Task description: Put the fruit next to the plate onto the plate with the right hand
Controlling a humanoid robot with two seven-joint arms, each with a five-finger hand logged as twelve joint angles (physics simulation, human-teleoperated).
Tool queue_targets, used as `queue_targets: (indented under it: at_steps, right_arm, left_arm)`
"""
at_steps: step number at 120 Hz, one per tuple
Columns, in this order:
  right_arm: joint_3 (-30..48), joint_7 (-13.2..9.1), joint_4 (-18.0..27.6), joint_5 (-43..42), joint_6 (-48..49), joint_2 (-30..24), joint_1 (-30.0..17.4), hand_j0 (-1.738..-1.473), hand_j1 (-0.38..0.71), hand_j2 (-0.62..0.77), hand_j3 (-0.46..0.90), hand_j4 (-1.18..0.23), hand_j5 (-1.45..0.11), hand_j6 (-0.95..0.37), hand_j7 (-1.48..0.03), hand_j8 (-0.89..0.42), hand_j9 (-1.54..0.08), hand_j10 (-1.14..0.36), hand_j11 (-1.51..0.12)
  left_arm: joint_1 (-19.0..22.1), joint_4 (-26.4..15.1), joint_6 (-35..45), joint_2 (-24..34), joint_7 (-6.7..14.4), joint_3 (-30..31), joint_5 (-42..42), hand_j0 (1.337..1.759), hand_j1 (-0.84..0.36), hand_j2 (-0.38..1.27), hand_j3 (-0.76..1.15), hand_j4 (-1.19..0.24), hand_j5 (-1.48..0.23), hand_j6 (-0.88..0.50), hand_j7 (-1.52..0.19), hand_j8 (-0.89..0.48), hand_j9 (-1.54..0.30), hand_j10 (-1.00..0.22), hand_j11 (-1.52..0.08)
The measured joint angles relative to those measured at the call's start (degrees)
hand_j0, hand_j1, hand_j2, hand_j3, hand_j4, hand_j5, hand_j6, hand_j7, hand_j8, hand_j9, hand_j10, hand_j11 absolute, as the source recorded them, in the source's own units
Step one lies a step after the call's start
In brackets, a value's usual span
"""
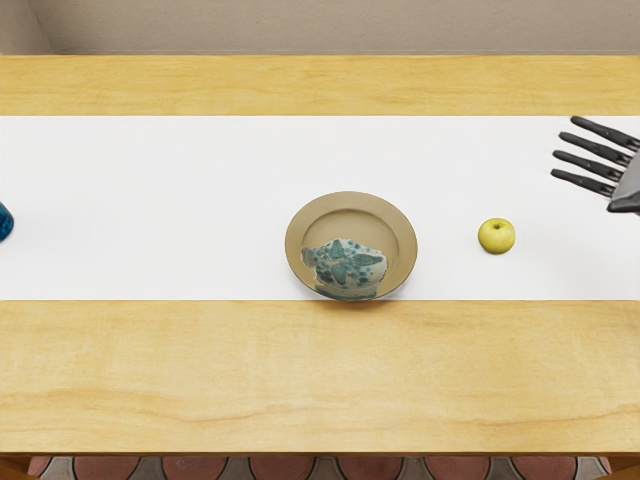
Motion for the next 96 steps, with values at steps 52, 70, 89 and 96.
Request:
queue_targets:
  at_steps: [52, 70, 89, 96]
  right_arm:
    - [-2.47, 0.0, 19.99, -36.83, -7.26, 1.07, 2.85, -1.658, -0.24, -0.02, 0.0, -0.09, -0.12, -0.09, -0.12, -0.09, -0.12, -0.09, -0.12]
    - [-20.44, 0.0, 23.31, -56.45, -27.66, 0.16, 11.78, -1.658, -0.22, -0.02, 0.0, -0.11, -0.14, -0.11, -0.14, -0.1, -0.14, -0.1, -0.14]
    - [-35.48, 0.0, 24.15, -66.41, -42.85, -0.01, 15.95, -1.658, -0.22, -0.02, 0.0, -0.11, -0.14, -0.11, -0.14, -0.11, -0.14, -0.11, -0.14]
    - [-39.01, 0.0, 24.29, -68.99, -49.02, 0.27, 16.64, -1.658, -0.22, -0.02, 0.0, -0.11, -0.15, -0.12, -0.15, -0.11, -0.15, -0.11, -0.15]
  left_arm:
    - [0.0, 0.0, 0.0, 0.0, 0.0, 0.0, 0.0, 1.658, 0.35, 0.0, 0.0, 0.0, 0.0, 0.0, 0.0, 0.0, 0.0, 0.0, 0.0]
    - [0.0, 0.0, 0.0, 0.0, -0.03, 0.01, 0.0, 1.658, 0.35, 0.0, 0.0, 0.0, 0.0, 0.0, 0.0, 0.0, 0.0, 0.0, 0.0]
    - [0.01, 0.0, 0.0, 0.0, -0.01, 0.01, 0.0, 1.658, 0.35, 0.0, 0.0, 0.0, 0.0, 0.0, 0.0, 0.0, 0.0, 0.0, 0.0]
    - [0.0, 0.0, 0.0, 0.0, -0.02, 0.0, 0.0, 1.658, 0.35, 0.0, 0.0, 0.0, 0.0, 0.0, 0.0, 0.0, 0.0, 0.0, 0.0]
